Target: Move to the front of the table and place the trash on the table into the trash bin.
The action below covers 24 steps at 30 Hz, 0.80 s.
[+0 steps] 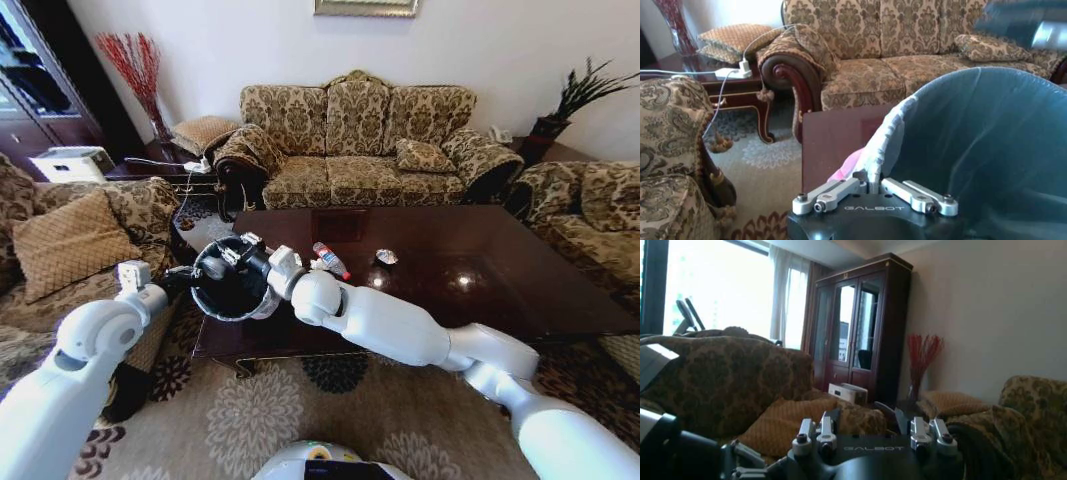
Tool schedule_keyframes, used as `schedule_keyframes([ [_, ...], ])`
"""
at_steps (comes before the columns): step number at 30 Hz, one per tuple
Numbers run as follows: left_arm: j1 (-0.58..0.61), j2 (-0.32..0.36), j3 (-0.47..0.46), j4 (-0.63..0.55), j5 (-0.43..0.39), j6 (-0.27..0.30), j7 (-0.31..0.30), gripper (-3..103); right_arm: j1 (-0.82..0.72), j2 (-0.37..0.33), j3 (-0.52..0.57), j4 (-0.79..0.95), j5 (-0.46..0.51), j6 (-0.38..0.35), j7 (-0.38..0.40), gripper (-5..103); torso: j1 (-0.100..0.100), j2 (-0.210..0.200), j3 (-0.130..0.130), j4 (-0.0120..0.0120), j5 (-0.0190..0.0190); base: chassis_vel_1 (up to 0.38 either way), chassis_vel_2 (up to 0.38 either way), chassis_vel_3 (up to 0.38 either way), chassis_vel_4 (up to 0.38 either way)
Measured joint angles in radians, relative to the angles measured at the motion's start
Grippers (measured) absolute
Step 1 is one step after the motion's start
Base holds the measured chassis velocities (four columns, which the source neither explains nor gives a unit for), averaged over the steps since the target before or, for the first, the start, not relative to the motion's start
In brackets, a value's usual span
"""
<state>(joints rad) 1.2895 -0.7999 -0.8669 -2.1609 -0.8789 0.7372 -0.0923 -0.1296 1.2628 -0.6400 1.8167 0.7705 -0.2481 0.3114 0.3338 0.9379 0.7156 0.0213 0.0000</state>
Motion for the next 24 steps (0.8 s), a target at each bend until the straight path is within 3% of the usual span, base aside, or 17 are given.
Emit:
schedule_keyframes([
  [2,-0.002,-0.001,0.0,0.001,0.0,0.0,0.0,0,0.0,-0.003,0.025,-0.004,0.0,0.0,0.005,57,0.0,0.0,0.0,0.0001,0.0,0.0,0.0,0.0,0.0],
  [4,-0.003,-0.004,0.0,0.001,0.0,-0.001,0.001,0,-0.011,-0.014,0.076,-0.019,-0.003,-0.01,0.025,68,0.0,0.0,0.0,0.0002,0.0,0.0,0.0,0.0,0.0],
  [8,0.003,-0.012,-0.007,-0.004,0.001,-0.001,0.001,0,-0.046,-0.038,0.137,-0.049,-0.008,-0.022,0.054,78,0.0,0.0,0.0,0.0003,0.0,0.0,0.0,0.0,0.0],
  [12,0.009,-0.033,-0.018,-0.012,0.019,-0.001,0.005,0,-0.162,-0.092,0.26,-0.203,-0.025,-0.026,0.053,97,0.0,0.0,0.0,-0.0004,0.0004,0.0,0.0,0.0,0.0],
  [13,0.009,-0.033,-0.018,-0.012,0.019,-0.001,0.005,0,-0.162,-0.092,0.26,-0.203,-0.025,-0.026,0.053,97,0.0,0.0,0.0,-0.0004,0.0004,0.0,0.0,0.0,0.0],
  [18,0.007,-0.059,-0.018,-0.024,0.043,-0.001,0.007,0,-0.239,-0.084,0.342,-0.425,-0.031,0.012,-0.055,100,0.0,0.0,0.0,-0.0003,0.0001,0.0,0.0,0.0,0.0],
  [24,0.032,-0.098,-0.02,-0.056,0.062,-0.002,0.01,0,-0.266,0.002,0.398,-0.658,-0.078,0.056,-0.164,100,0.0,0.0,0.0,0.0003,0.0,0.0,0.0,0.0,0.0],
])
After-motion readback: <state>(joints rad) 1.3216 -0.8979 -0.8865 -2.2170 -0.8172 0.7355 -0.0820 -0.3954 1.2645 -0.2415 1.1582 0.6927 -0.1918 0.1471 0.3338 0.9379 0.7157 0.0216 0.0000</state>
